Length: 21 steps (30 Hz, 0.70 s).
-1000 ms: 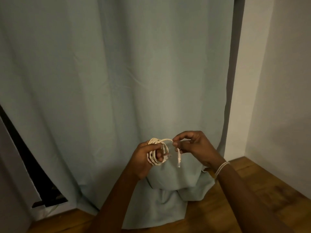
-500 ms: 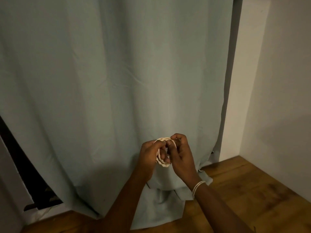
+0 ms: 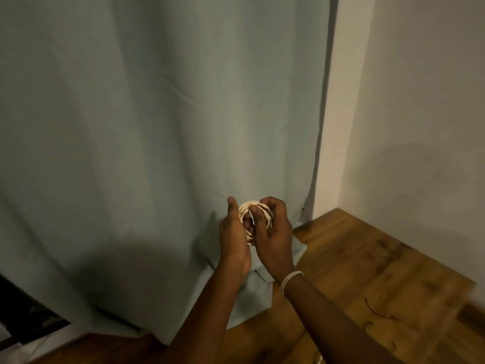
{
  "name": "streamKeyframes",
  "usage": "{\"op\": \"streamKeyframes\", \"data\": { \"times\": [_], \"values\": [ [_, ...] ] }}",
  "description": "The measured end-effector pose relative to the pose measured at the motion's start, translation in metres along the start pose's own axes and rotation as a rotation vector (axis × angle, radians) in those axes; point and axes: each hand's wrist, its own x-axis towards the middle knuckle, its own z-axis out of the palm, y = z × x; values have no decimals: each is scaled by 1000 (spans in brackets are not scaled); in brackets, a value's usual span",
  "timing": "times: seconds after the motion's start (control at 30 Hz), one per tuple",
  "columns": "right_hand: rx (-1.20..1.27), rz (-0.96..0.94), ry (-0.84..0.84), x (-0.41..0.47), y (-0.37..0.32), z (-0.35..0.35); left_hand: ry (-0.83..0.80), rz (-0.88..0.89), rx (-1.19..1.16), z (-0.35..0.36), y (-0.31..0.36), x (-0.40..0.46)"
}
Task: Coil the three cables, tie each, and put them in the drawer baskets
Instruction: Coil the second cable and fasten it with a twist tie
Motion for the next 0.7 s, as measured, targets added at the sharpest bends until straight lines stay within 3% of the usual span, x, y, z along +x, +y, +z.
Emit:
{"op": "streamKeyframes", "data": {
  "times": [0.13,0.27,0.33,0.5,0.6,0.7],
  "values": [
    [-33,15,56,1,3,-24,-123,-90,101,4,-11,4],
    [-94,5,31,15,13,-56,-363,-234,-27,17,-16,11],
    [-102,24,22,23,26,-67,-406,-260,-32,30,-18,13],
    [-92,145,-75,37,67,-97,-274,-214,95,69,-47,28],
    [-64,216,-272,47,92,-129,-170,-204,154,93,-72,42],
    [-51,441,-353,44,135,-180,-76,-221,231,112,-97,55]
  ]
}}
